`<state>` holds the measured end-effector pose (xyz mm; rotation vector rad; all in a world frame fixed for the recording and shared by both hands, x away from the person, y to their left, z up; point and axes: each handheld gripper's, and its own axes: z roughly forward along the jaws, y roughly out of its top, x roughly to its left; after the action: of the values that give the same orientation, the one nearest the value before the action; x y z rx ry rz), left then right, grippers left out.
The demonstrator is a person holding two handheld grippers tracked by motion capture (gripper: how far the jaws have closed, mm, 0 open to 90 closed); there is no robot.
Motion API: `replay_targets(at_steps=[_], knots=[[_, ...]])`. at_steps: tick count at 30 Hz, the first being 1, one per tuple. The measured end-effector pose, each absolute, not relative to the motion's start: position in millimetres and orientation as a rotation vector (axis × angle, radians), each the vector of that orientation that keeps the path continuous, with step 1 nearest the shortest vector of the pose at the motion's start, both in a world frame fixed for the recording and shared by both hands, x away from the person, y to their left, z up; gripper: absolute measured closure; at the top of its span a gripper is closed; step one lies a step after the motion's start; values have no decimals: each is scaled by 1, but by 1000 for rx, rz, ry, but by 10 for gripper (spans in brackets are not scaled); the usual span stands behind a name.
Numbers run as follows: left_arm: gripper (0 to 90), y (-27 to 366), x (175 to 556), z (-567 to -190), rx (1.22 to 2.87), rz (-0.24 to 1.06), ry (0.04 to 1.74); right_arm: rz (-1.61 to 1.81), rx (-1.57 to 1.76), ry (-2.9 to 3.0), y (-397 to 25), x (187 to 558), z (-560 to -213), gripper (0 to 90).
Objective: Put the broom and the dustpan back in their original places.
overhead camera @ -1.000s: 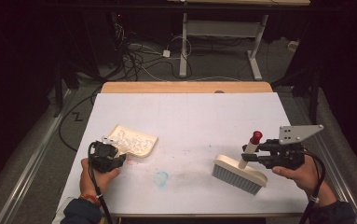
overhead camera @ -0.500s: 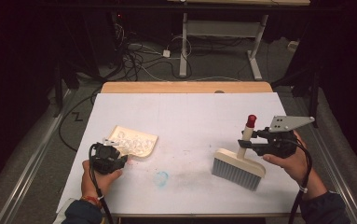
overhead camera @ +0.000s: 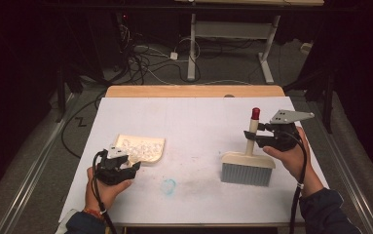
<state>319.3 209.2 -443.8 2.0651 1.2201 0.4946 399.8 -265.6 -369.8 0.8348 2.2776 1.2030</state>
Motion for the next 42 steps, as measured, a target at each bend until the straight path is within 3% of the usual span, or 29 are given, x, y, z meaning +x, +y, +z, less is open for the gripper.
replay_targets(at_steps=[17, 38, 42], knots=[[214, 204, 299, -446, 2055, 655, 1013, 1198, 927, 2051, -258, 428, -377, 479], [204, 204, 287, -460, 2097, 684, 946, 1268, 912, 1978, -247, 412, -375, 313], [204, 203, 287, -461, 2108, 687, 939, 1248, 928, 1953, -246, 409, -375, 226]])
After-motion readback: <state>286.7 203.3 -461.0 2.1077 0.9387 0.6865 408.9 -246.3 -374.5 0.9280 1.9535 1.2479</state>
